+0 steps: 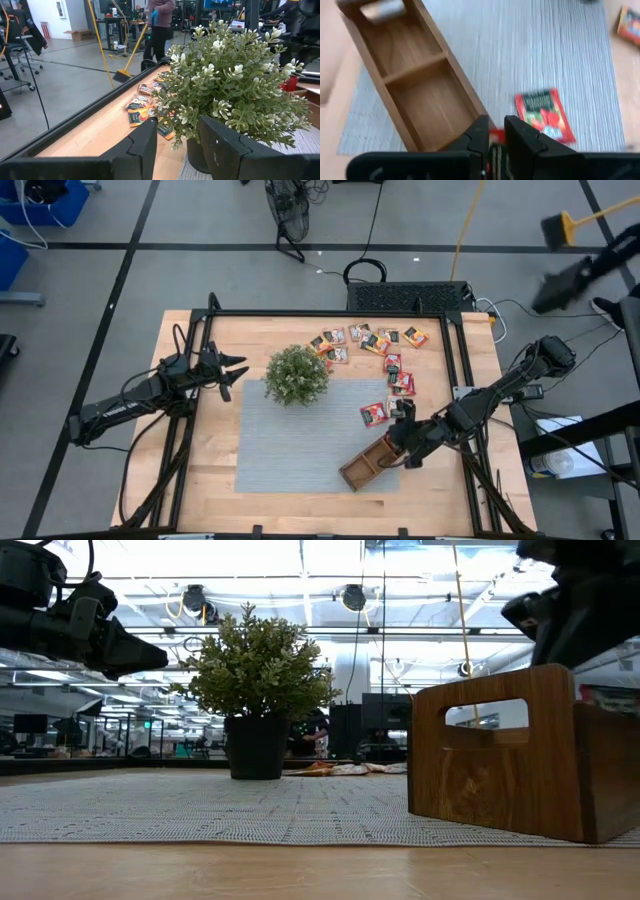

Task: Pick & Place Tea
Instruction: Put the strawberry tea sachet into the brown organizer

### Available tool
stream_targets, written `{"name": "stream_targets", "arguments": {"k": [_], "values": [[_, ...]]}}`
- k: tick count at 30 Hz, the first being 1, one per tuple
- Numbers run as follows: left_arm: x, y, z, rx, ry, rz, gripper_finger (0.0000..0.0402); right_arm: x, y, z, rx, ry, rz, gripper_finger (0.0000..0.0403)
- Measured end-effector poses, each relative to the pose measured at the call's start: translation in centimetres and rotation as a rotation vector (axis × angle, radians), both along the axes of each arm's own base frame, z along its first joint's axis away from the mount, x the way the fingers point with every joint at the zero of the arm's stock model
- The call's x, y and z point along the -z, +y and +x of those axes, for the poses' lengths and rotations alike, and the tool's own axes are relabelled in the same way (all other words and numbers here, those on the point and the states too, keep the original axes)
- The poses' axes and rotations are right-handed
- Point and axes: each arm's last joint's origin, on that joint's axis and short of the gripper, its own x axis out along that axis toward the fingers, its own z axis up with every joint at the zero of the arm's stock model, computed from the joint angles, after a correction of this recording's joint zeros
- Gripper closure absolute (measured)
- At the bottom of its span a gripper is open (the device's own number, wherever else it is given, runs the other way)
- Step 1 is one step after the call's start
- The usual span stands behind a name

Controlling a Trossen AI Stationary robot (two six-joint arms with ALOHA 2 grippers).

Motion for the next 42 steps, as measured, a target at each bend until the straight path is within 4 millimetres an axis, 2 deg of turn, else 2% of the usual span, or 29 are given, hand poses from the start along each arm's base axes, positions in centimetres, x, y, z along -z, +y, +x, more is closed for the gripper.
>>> {"name": "stream_targets", "arguments": {"k": [5,9,13,20,27,33,37,42], "values": [[0.0,0.0,0.0,0.000,0.000,0.000,0.0254,-0.7,-0.1,1.1,-0.049,-0.103,-0.001,0.0352],[0.0,0.0,0.0,0.000,0.000,0.000,0.0254,-1.1,-1.1,1.9,-0.039,-0.143,-0.021,0.0353],[0.0,0.0,0.0,0.000,0.000,0.000,0.0254,-1.4,-3.4,2.5,0.062,-0.145,-0.027,0.0353],[0.0,0.0,0.0,0.000,0.000,0.000,0.0254,-1.2,-9.0,3.1,0.271,-0.084,-0.081,0.0347],[0.0,0.0,0.0,0.000,0.000,0.000,0.0254,-0.2,-13.5,3.4,0.367,0.012,-0.168,0.0277],[0.0,0.0,0.0,0.000,0.000,0.000,0.0254,2.0,-17.5,3.6,0.450,0.133,-0.076,0.0209],[0.0,0.0,0.0,0.000,0.000,0.000,0.0254,3.6,-20.1,3.4,0.525,0.205,-0.009,0.0184],[0.0,0.0,0.0,0.000,0.000,0.000,0.0254,5.2,-22.1,2.9,0.558,0.290,0.035,0.0170]]}}
